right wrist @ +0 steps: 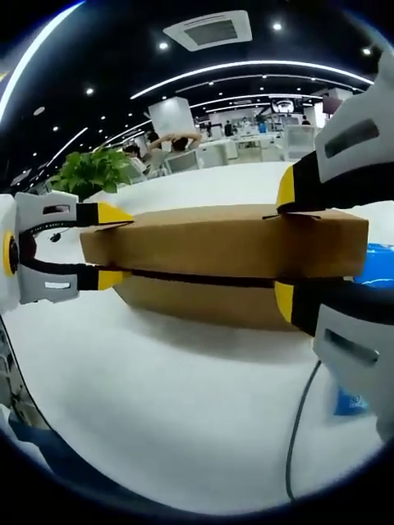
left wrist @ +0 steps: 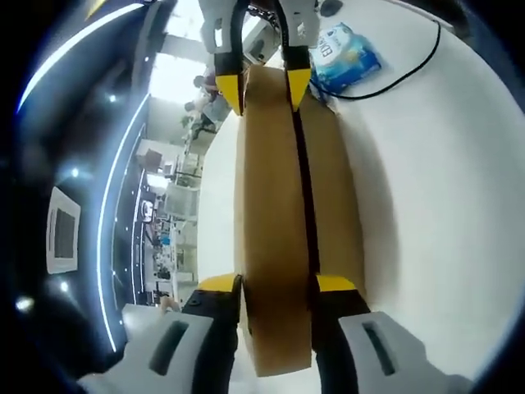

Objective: Operate the shoe box by opening the lid, removing the specified soft item, and placing it in the target area until the item is outside and the box remains undamaged.

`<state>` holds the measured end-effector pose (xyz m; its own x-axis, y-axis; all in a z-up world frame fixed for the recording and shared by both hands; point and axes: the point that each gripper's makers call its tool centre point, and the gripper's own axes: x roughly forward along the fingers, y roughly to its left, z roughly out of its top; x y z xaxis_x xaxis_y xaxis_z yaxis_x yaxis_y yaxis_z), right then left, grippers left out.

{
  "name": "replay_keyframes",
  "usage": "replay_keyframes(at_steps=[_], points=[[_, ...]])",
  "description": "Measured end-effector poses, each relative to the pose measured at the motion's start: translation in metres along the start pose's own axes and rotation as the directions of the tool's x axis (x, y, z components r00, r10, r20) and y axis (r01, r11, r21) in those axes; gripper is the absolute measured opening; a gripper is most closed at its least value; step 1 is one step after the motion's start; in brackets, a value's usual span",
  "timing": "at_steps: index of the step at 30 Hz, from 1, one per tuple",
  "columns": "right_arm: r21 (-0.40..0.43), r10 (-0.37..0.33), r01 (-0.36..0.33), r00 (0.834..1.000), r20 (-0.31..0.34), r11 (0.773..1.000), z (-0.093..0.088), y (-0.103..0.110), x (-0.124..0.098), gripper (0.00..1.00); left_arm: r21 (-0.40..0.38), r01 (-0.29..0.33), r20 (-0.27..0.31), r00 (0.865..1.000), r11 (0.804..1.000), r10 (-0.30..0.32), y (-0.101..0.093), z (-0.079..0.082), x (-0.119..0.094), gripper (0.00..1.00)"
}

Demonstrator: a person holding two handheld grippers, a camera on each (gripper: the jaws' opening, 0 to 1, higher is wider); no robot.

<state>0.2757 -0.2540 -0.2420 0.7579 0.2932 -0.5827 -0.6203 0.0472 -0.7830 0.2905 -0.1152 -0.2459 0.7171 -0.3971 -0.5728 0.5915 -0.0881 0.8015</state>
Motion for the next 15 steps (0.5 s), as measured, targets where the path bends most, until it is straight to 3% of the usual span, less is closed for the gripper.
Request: replay_keyframes(at_steps=[4, 7, 15], points=[[-0.002, 0.001, -0.001, 1.000, -0.002, 1.000, 0.001, 0.001, 0.001, 0.30, 0.016, 0.012, 0.013, 1.000, 1.000, -0.012, -0.003, 0.004, 0.001, 0.37], [-0.001, 0.005, -0.005, 1.000, -0.001, 1.000, 0.001, 0.003, 0.002, 0.30, -0.011, 0.016, -0.003, 1.000, 1.000, -0.016, -0.005, -0.001, 0.003, 0.37], [0.004, 0.021, -0.021, 1.000, -0.012, 1.000, -0.002, 0.007, 0.007, 0.31, 0.007, 0.025, -0.023, 0.999, 1.000, -0.025, -0.010, -0.010, 0.008, 0.37]])
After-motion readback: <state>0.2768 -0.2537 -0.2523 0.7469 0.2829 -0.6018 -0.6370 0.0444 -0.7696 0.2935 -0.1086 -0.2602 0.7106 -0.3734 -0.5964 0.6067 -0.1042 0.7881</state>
